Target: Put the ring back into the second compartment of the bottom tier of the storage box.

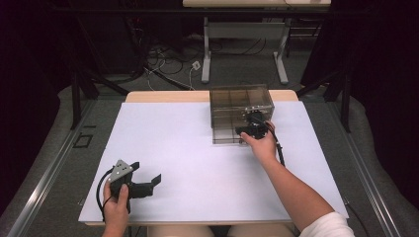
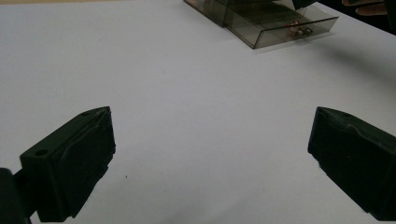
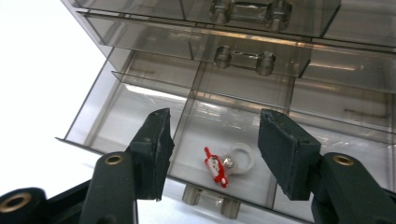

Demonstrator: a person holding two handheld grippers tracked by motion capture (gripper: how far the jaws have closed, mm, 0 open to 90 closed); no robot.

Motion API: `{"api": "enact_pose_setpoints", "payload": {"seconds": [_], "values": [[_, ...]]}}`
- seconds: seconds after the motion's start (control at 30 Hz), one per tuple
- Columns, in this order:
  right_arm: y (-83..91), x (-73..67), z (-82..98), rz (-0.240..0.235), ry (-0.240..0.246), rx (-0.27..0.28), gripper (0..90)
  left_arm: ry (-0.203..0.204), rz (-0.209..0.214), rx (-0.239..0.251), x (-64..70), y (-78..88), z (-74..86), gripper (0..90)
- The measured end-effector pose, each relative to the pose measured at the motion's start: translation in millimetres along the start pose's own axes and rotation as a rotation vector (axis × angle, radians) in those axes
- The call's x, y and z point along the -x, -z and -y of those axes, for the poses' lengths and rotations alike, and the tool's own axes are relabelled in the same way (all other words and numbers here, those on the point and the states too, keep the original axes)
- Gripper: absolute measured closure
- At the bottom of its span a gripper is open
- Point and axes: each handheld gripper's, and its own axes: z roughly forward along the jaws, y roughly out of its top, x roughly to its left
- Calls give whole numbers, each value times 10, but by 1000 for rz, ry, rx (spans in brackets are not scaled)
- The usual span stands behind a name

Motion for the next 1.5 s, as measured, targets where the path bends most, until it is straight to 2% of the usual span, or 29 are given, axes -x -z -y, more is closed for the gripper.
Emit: {"api": "enact_pose_setpoints", "payload": {"seconds": [0.2, 0.57, 0.73, 0.9, 1.1, 1.27, 1.5], "values": [[58, -41, 10, -1, 22, 12, 396, 0, 0, 0, 0, 0, 1, 8], [218, -143, 100, -77, 40, 33, 283, 4, -3, 0, 4, 4, 3, 8], [326, -185, 133, -65, 66, 42, 260, -1, -2, -2, 5, 0, 2, 8], [445, -201, 167, -100, 60, 63, 249, -1, -3, -2, 7, -2, 1, 8], [573, -226, 235, -120, 90, 84, 209, -1, -3, -2, 9, -1, 2, 8], [675, -251, 299, -110, 120, 114, 174, -1, -4, -4, 10, -2, 2, 8], [820, -262, 412, -156, 112, 149, 147, 1, -3, -3, 12, -4, 3, 8]]}}
